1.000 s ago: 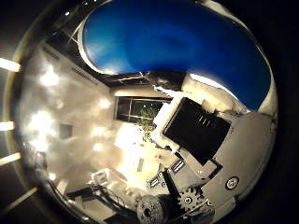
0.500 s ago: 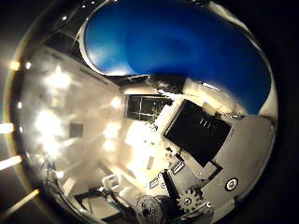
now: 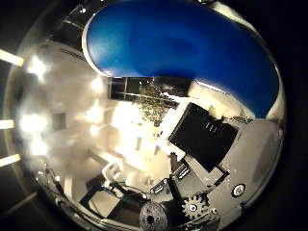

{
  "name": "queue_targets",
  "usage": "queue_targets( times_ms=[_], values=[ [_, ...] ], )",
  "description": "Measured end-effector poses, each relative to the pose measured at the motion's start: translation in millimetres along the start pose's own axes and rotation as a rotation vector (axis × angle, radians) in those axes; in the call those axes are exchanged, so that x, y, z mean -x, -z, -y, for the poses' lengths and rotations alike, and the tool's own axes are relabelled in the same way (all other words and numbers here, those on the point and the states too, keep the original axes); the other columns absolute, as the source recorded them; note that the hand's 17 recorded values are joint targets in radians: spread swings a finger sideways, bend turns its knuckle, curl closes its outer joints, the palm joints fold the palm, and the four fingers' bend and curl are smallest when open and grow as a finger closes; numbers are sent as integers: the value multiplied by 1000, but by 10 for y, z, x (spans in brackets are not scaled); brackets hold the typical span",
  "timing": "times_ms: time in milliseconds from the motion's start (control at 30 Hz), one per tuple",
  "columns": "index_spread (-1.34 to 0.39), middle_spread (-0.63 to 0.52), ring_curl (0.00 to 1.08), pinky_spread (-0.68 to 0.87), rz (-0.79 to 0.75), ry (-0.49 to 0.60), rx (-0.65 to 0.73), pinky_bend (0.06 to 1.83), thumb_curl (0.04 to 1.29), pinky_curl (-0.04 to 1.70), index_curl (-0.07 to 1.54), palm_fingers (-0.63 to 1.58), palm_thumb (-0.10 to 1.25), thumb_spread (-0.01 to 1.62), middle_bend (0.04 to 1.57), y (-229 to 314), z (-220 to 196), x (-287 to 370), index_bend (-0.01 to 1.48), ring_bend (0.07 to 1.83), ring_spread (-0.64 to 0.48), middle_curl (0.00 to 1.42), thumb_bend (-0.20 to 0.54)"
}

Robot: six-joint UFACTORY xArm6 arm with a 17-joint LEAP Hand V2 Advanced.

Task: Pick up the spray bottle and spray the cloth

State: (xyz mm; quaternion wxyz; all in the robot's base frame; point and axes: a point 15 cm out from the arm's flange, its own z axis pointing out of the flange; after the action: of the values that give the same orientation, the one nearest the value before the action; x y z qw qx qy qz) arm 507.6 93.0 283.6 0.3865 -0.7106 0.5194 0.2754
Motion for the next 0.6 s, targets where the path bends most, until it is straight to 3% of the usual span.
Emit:
queue_targets(
  times_ms=[300,600],
  values=[
    [-186,-54,704,-127,-169,67,186,998,598,1476,754,1153,1108,1081,1404,-342,-211,512,1190,1421,-178,617,-12],
    [-187,-54,703,-132,-464,152,381,990,603,1505,756,1157,1108,1078,1403,-907,-448,738,1190,1431,-177,617,-12]
  ],
)
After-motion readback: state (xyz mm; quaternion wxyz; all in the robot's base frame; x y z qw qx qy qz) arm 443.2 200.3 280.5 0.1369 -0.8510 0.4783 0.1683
